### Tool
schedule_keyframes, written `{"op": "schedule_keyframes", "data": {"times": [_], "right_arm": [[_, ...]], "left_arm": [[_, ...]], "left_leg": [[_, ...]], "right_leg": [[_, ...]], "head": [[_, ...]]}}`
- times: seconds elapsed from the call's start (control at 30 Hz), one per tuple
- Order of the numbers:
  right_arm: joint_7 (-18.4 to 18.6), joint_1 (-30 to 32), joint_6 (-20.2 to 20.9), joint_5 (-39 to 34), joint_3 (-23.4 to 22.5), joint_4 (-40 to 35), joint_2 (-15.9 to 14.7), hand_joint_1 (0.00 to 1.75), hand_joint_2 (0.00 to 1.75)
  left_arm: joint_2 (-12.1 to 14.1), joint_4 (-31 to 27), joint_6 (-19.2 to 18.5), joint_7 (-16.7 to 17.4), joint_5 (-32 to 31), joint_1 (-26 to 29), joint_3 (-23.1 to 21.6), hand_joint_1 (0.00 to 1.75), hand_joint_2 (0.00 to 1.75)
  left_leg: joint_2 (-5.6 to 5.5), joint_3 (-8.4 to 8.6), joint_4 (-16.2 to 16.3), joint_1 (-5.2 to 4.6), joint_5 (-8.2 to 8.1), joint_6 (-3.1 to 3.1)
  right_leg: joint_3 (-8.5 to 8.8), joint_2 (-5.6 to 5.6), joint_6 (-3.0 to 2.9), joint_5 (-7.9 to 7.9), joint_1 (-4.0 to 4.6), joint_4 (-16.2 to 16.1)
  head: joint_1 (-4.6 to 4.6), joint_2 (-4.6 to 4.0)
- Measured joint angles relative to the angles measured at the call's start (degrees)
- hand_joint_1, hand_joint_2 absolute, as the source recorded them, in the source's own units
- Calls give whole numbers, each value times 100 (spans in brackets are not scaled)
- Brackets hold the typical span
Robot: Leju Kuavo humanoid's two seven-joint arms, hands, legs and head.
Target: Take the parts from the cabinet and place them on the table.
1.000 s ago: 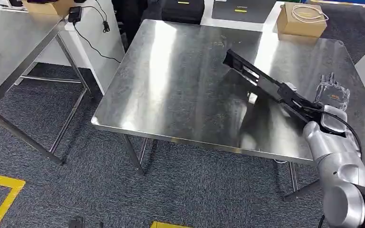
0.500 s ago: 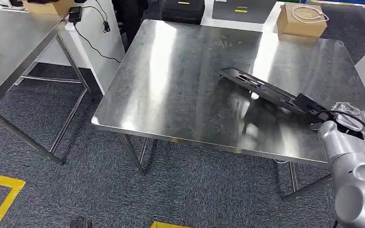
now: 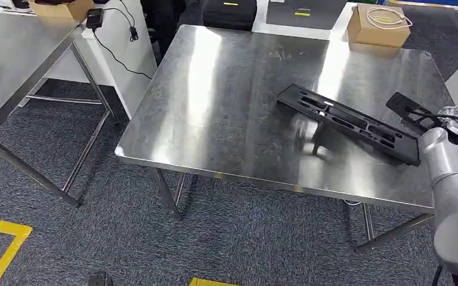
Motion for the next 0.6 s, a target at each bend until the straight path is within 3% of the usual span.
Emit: {"op": "schedule_keyframes", "data": {"times": [0.37,0.43,0.57,0.6], "right_arm": [[-15,-149,17,2,0,0,-42,0,0],[-17,-149,17,2,0,0,-52,0,0],[-63,-154,7,4,0,0,-50,0,0],[-70,-149,7,4,0,0,-57,0,0]], "left_arm": [[0,0,-50,9,0,0,0,0,0],[9,0,-55,9,0,1,0,0,0],[15,0,-90,7,2,1,0,0,0],[18,0,-107,7,2,-4,0,0,0]], "left_leg": [[0,0,0,0,0,0],[0,-14,41,-30,-37,63],[1,11,38,-55,-19,146],[16,64,-77,-41,49,199]], "right_leg": [[1,0,0,0,0,0],[7,1,64,14,-57,-25],[44,4,143,45,-49,-59],[56,9,168,43,-33,-84]], "head": [[-2,0],[-9,0],[-7,0],[0,0]]}}
